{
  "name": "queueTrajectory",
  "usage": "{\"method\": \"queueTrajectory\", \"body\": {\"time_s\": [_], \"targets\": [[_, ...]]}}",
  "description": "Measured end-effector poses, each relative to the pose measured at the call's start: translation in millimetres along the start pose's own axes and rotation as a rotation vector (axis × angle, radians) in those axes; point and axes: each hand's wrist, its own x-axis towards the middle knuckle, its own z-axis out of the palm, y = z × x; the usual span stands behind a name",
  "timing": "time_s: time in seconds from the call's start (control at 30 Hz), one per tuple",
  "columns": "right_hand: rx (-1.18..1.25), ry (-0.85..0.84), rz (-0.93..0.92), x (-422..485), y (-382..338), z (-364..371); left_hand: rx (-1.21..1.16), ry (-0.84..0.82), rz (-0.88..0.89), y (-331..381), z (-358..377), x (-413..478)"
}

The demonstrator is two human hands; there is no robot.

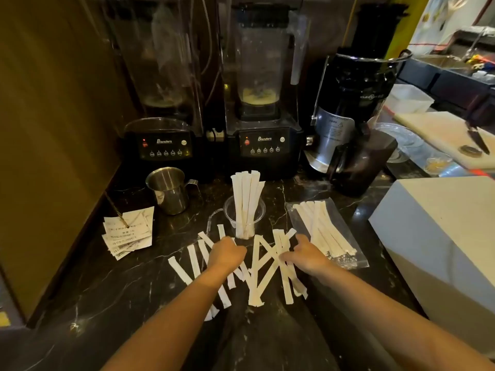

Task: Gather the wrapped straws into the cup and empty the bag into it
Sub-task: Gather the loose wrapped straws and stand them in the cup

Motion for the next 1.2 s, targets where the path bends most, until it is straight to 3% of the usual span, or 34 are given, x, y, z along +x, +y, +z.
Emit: {"method": "queueTrajectory", "body": {"time_s": [0.2, 0.53, 1.2], "targets": [[0.008, 0.015, 0.131, 7, -4, 6, -0.06, -0.034, -0.085, 5, 4, 11], [0.163, 0.007, 0.242, 9, -9, 15, -0.094, -0.079, -0.073, 19, 22, 12], [0.258, 0.023, 0.218, 19, -13, 27, -0.038, -0.175, -0.024, 35, 41, 25]]}}
